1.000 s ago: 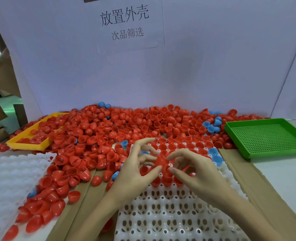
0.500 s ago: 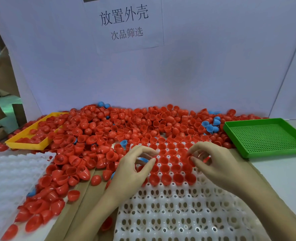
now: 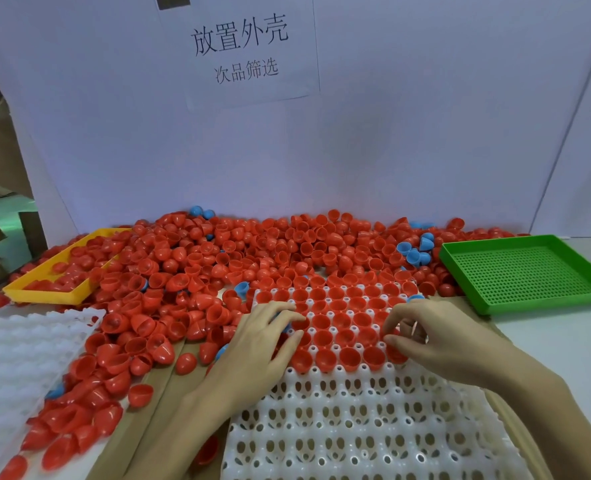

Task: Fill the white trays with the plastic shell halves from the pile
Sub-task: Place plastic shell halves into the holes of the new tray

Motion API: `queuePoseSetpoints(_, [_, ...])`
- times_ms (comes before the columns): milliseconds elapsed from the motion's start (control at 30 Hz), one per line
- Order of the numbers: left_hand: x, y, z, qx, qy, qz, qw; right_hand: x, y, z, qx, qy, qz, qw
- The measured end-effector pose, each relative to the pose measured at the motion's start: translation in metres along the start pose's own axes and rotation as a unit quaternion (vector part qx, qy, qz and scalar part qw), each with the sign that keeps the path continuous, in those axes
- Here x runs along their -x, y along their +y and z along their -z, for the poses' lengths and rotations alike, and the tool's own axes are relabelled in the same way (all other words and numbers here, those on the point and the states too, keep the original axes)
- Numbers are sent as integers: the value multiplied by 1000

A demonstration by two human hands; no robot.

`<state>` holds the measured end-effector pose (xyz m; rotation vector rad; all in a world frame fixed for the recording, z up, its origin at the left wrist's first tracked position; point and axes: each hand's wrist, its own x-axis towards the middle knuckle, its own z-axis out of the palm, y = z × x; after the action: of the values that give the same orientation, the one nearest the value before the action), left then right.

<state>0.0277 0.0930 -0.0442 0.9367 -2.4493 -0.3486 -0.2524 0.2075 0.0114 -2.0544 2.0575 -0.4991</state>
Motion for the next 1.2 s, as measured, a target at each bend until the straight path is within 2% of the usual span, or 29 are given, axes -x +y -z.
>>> queuePoseSetpoints(167, [0,-2,-3,-8,6,-2,1000,-6,-1,-9,-7,34,-9,999])
queuePoseSetpoints(400, [-4,-2,2,36,3,6,999,-11,-4,-24,-27,37,-8,999])
queuePoseSetpoints(567, [-32,-4,23,163,39,64,984,-12,0,-27,-29,47,-6,998])
queuePoseSetpoints(700, [-79,-23,30,133,66,115,982,-13,0,-27,-25,46,-11,999])
queuePoseSetpoints(800, [-121,-37,27,46,29,132,990,-13,0,-27,-20,41,-13,999])
queuePoseSetpoints(967, [-174,-32,11,-55,-95,84,990,-12,-1,-26,-19,35,-10,999])
queuePoseSetpoints(1200, [-203,-19,-17,-203,-217,121,947,-11,0,-27,-15,38,-10,999])
